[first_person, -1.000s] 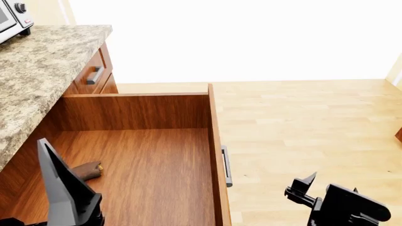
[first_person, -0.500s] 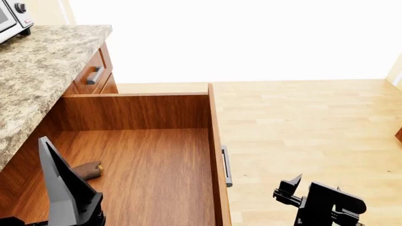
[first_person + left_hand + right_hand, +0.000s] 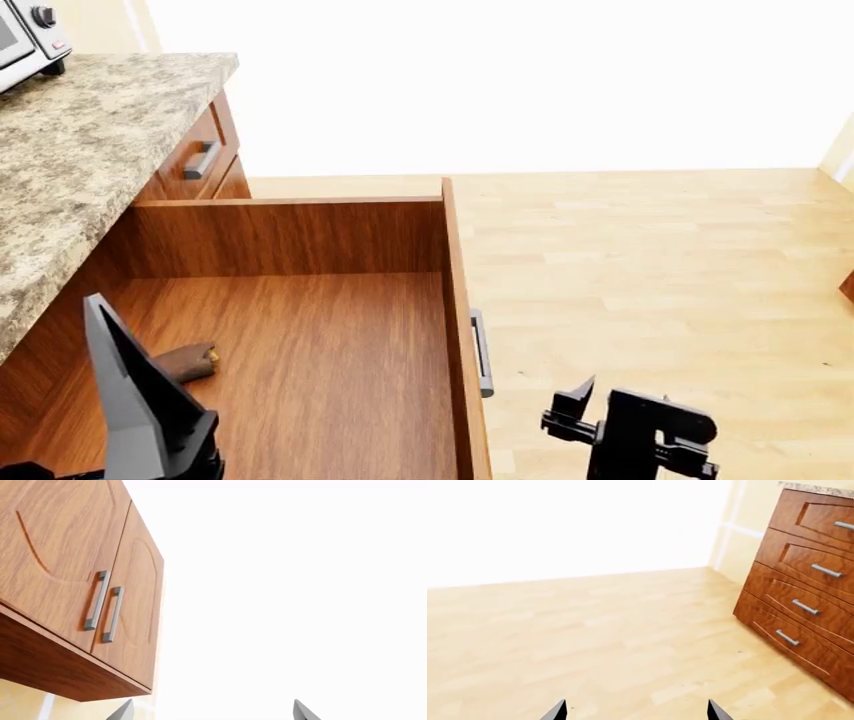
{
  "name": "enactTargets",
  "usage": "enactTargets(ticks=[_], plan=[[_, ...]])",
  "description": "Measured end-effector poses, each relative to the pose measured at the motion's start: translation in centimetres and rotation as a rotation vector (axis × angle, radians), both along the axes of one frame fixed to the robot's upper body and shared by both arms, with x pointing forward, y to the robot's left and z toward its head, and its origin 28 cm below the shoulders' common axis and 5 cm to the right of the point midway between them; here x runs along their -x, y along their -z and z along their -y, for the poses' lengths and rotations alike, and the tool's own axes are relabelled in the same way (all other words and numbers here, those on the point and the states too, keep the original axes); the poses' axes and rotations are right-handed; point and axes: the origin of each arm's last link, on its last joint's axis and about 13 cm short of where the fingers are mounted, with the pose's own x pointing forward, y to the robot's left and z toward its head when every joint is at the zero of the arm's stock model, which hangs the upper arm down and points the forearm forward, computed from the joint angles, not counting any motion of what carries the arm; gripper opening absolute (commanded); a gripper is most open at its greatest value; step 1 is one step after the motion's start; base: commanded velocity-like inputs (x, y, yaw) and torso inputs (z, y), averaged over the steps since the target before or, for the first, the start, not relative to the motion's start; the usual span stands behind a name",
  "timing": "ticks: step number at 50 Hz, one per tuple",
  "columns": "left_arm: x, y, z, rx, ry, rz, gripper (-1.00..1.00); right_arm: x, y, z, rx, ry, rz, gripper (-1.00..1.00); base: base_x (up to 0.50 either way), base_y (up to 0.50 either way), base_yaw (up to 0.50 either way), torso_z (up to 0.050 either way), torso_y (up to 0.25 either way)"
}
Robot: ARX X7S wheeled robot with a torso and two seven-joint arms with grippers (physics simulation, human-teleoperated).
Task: Place the bar in the bowl and close the drawer.
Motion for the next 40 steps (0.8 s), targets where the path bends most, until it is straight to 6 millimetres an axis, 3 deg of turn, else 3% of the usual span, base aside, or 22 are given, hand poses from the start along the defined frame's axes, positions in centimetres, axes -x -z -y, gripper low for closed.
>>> enactTargets(ticks=[40], plan=[[0.0, 0.2, 0.0, 0.0, 0.0, -0.007, 1.0, -0.2, 1.8, -1.2, -0.041, -0.146, -0.081, 1.0, 0.0, 0.0, 0.0, 0.0, 0.0]])
